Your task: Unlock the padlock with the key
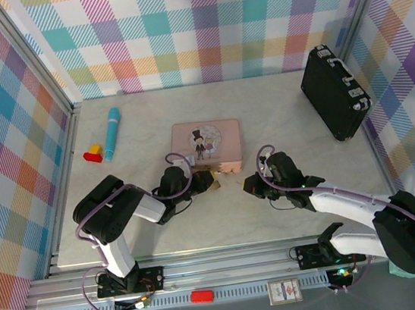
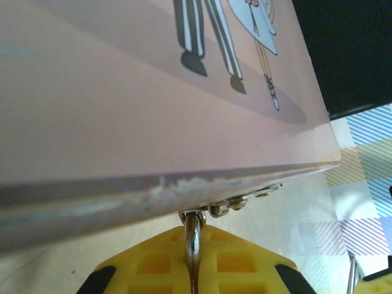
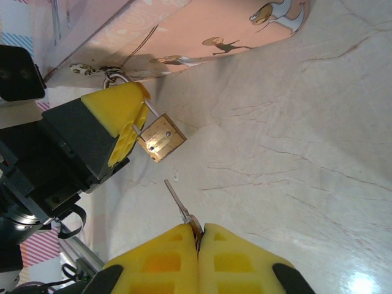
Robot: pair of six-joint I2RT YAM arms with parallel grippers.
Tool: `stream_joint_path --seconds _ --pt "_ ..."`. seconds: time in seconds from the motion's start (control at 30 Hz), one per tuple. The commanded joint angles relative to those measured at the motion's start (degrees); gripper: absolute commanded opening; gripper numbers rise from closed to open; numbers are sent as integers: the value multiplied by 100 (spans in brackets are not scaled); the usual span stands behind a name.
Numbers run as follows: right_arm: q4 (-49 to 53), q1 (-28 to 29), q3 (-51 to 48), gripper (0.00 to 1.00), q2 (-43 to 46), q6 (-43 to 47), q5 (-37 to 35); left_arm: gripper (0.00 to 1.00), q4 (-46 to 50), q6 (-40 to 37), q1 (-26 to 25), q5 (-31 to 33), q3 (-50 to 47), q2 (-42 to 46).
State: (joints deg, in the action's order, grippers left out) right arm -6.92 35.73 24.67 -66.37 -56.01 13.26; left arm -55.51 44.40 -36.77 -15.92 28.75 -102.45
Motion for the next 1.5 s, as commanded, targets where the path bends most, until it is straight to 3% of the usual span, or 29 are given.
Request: stream_joint_path --seconds 0.0,0.23,0.33,0.7,1.13,1.47 --pt "-456 49 3 0 -103 -425 238 0 1080 822 -71 -210 279 247" --pt "-605 40 -68 0 -350 -993 293 0 3115 1273 -97 -49 876 855" --pt "-1014 40 -225 0 -541 -1277 400 0 3387 1541 -100 -110 1018 968" --pt "-1628 40 -487 0 -778 -1723 825 0 2707 2406 -101 -306 1000 851" --pt "-3471 -244 -768 0 -1492 -2470 1650 0 2223 2635 -119 -324 981 642" --pt "-5077 -459 -937 0 -2336 -3457 1774 0 1551 3012 -211 -69 878 369"
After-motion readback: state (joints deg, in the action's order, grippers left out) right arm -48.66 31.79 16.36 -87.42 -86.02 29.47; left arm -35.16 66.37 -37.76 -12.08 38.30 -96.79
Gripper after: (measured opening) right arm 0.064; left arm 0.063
